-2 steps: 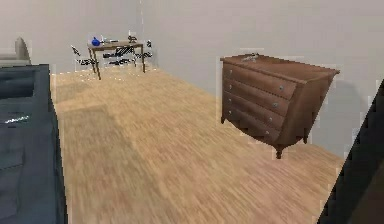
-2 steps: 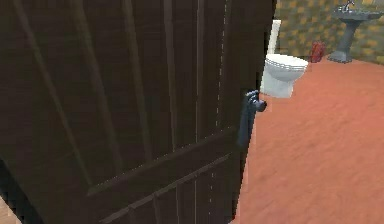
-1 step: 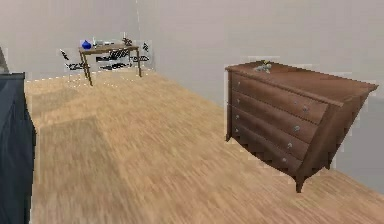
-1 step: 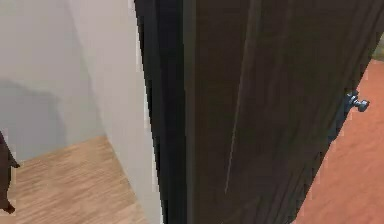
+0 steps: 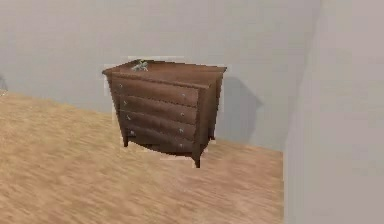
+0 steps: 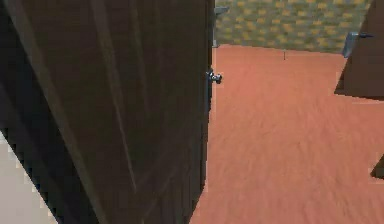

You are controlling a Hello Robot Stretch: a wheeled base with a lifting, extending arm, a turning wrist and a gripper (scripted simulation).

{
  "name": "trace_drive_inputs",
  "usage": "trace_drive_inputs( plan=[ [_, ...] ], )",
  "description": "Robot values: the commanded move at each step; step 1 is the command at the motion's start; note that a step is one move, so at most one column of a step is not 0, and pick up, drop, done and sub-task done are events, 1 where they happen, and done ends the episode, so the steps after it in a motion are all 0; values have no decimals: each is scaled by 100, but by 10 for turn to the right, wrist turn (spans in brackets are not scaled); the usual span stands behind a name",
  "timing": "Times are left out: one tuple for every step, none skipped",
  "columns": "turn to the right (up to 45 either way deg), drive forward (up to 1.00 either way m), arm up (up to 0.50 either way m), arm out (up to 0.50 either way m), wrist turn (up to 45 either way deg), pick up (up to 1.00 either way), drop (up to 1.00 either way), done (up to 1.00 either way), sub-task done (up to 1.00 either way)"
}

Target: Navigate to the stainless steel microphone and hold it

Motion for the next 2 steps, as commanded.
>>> trace_drive_inputs(
  plan=[
    [0, 100, 0, 0, 0, 0, 0, 0, 0],
    [0, 20, 0, 0, 0, 0, 0, 0, 0]
  ],
)
